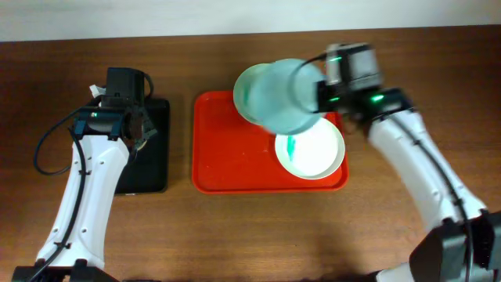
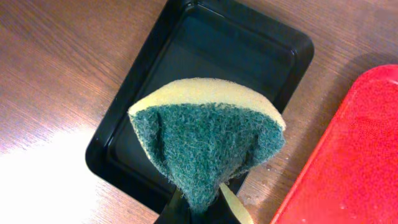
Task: Clean dirty plates on tray and stack at the side
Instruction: 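Lift the light blue plate with the right gripper and carry it right, then set the light blue plate on the table right of the tray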
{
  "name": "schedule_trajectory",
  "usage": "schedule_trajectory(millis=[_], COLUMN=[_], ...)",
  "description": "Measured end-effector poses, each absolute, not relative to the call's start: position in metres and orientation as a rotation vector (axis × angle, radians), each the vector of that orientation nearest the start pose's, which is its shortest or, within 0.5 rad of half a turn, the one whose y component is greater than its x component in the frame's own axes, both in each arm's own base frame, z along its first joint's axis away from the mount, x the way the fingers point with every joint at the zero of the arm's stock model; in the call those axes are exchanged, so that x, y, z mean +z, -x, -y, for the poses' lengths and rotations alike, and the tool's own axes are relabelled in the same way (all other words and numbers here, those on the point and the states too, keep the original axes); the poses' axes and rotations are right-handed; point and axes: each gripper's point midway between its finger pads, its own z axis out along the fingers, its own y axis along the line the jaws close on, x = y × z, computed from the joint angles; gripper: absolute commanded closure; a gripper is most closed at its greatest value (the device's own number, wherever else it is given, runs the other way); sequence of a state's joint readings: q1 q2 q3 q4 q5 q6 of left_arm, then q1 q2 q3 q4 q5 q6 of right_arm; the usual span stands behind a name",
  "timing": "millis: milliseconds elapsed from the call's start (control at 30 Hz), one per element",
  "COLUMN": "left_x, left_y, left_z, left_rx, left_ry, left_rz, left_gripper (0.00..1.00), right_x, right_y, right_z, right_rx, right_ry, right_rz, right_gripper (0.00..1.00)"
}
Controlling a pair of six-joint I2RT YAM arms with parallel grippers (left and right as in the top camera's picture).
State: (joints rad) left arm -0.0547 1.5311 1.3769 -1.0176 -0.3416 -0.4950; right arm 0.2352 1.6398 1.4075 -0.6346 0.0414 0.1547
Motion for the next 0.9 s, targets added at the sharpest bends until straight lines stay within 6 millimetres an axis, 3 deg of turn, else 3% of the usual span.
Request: schedule_trajectory(millis=[33, 100, 233, 400, 467, 500, 533, 600, 633, 733, 900], left_x=[0.182, 0.182, 0.182, 0.182, 0.182, 0.182, 0.182, 0.182, 0.182, 0.182, 0.182], left_y=[-0.355, -0.355, -0.356, -0.356, -0.356, -0.356, -0.356, -0.356, -0.356, -0.356, -0.357], left_z=[-0.038, -0.038, -0.038, -0.038, -0.038, -0.038, -0.038, -0.038, -0.038, -0.038, -0.038], left_rx=[0.294, 0.295, 0.293, 0.293, 0.293, 0.293, 0.293, 0.293, 0.293, 0.293, 0.292], left_ry=[0.670, 0.670, 0.670, 0.670, 0.670, 0.670, 0.670, 0.670, 0.670, 0.670, 0.670], left_rz=[-2.568, -2.567, -2.565, -2.565, -2.565, -2.565, -2.565, -2.565, -2.565, -2.565, -2.563], left_gripper=[1.00, 1.00, 1.00, 1.00, 1.00, 1.00, 1.00, 1.00, 1.00, 1.00, 1.00], right_x=[0.175, 0.160, 0.107, 0.051, 0.039, 0.034, 0.031, 0.030, 0.032, 0.035, 0.055], right_y=[-0.448, -0.451, -0.450, -0.439, -0.439, -0.440, -0.441, -0.445, -0.449, -0.456, -0.477], right_z=[-0.041, -0.004, 0.085, 0.157, 0.168, 0.174, 0.178, 0.181, 0.182, 0.176, 0.144], right_rx=[0.175, 0.224, 0.289, 0.293, 0.297, 0.296, 0.294, 0.297, 0.299, 0.323, 0.415], right_ry=[-0.087, -0.223, -0.611, -0.896, -0.939, -0.951, -0.958, -0.959, -0.946, -0.913, -0.810], right_rz=[-2.487, -2.514, -2.546, -2.530, -2.520, -2.510, -2.501, -2.479, -2.464, -2.451, -2.460], right_gripper=[0.96, 0.96, 0.96, 0.96, 0.96, 0.88, 0.66, 0.12, 0.01, 0.01, 0.02])
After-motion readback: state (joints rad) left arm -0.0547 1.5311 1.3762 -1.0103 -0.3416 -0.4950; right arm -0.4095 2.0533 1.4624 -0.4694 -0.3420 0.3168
